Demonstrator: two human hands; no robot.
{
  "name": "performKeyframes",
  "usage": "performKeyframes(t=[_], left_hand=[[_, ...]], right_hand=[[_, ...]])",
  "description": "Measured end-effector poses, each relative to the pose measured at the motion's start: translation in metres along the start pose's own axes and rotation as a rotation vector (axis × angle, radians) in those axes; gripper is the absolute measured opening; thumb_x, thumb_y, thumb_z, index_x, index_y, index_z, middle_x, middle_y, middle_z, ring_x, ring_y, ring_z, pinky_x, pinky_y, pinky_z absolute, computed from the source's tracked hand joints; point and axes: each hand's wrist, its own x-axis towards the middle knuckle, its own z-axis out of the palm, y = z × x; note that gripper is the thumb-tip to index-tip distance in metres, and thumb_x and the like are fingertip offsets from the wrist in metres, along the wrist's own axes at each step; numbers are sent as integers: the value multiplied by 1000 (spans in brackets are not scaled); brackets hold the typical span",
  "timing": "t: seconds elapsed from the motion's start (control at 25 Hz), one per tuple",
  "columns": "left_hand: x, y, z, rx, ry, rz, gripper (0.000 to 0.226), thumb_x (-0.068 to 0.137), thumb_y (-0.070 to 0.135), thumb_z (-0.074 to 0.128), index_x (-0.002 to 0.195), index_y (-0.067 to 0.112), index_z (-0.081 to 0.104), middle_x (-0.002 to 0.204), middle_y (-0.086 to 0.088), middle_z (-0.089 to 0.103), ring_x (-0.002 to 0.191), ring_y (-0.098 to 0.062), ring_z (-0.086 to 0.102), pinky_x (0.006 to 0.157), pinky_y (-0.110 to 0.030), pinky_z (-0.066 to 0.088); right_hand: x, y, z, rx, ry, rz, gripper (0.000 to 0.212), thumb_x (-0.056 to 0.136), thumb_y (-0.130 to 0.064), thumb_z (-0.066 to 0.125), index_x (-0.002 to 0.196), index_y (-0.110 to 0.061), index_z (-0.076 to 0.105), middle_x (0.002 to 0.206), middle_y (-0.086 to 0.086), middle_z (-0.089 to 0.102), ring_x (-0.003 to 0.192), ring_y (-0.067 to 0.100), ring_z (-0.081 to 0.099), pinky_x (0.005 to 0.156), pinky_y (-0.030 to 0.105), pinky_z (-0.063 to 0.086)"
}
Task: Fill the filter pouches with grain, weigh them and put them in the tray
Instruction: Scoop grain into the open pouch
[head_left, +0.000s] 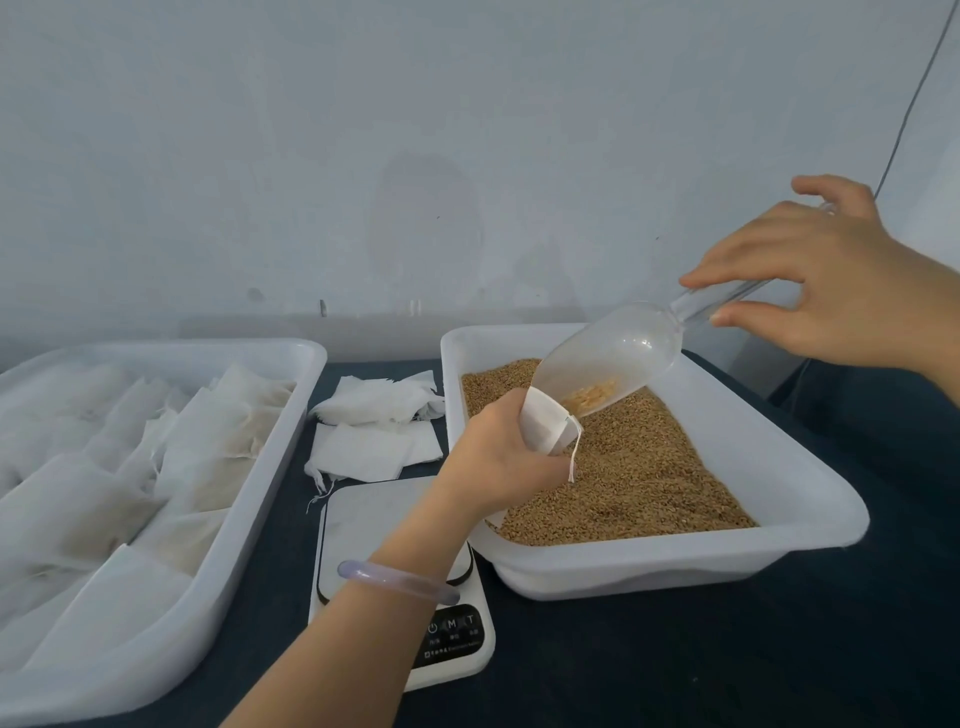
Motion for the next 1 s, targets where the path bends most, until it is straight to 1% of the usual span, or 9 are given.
performKeyframes(t=[0.08, 0.24, 0.36, 0.44, 0.64, 0.76, 0.88, 0.92, 1.0], left_hand=[[-1, 0, 0, -50, 7, -10, 43, 66, 16, 75, 103, 23, 54, 86, 0, 60, 76, -23, 62, 67, -44, 57], [-3, 1, 0, -123, 35, -29, 42, 65, 15, 74, 101, 23, 54, 86, 0, 61, 72, -21, 61, 62, -41, 56], [-4, -1, 0, -96, 115, -38, 34, 67, 17, 73, 90, 30, 51, 86, 3, 60, 79, -22, 64, 66, -43, 58], [-4, -1, 0, -79, 140, -43, 32, 68, 17, 72, 89, 28, 50, 87, 2, 59, 80, -23, 64, 66, -44, 58], [-3, -1, 1, -7, 133, -45, 33, 70, 20, 70, 96, 26, 50, 86, 5, 57, 78, -19, 62, 67, -40, 57], [-3, -2, 0, -55, 175, -57, 31, 70, 17, 71, 92, 26, 52, 83, 3, 59, 70, -14, 60, 59, -31, 54], [-5, -2, -1, -107, 203, -60, 29, 72, 15, 71, 91, 25, 53, 80, 3, 59, 63, -9, 55, 52, -21, 48], [-5, -2, -1, -111, 201, -57, 29, 72, 14, 71, 93, 24, 54, 81, 2, 60, 65, -9, 56, 54, -22, 48], [-5, -1, -1, -102, 191, -52, 30, 72, 14, 71, 94, 26, 54, 83, 2, 61, 67, -9, 57, 56, -23, 48]], right_hand=[[0, 0, 1, 12, 8, 11, 29, 77, -20, 75, 105, -26, 70, 104, -7, 66, 105, 20, 55, 109, 30, 2], [-2, 1, 7, 119, -53, 108, 29, 77, -27, 72, 104, -37, 66, 106, -13, 63, 107, 11, 50, 110, 26, 5], [-11, 0, 19, 303, -151, 234, 32, 78, -24, 73, 102, -41, 62, 101, -18, 61, 106, 11, 53, 107, 34, 25], [-20, -3, 30, 410, -169, 305, 33, 78, -18, 73, 102, -38, 63, 98, -19, 61, 101, 7, 54, 95, 26, 33], [-21, 4, 40, 384, -150, 275, 31, 79, -18, 72, 104, -35, 64, 94, -29, 54, 92, 0, 50, 82, 18, 31], [-25, 14, 47, 434, -157, 342, 30, 80, -17, 72, 102, -35, 64, 97, -27, 57, 91, -7, 51, 80, 10, 31], [-38, 19, 67, 289, -213, 462, 27, 83, -19, 70, 108, -27, 66, 109, -10, 65, 103, 9, 56, 95, 28, 35], [-43, 17, 75, 170, -246, 461, 27, 84, -23, 68, 111, -28, 65, 111, -8, 65, 105, 13, 55, 99, 34, 31], [-50, 8, 91, -24, -333, 375, 27, 86, -32, 64, 112, -36, 62, 110, -15, 62, 105, 11, 51, 99, 33, 21]])
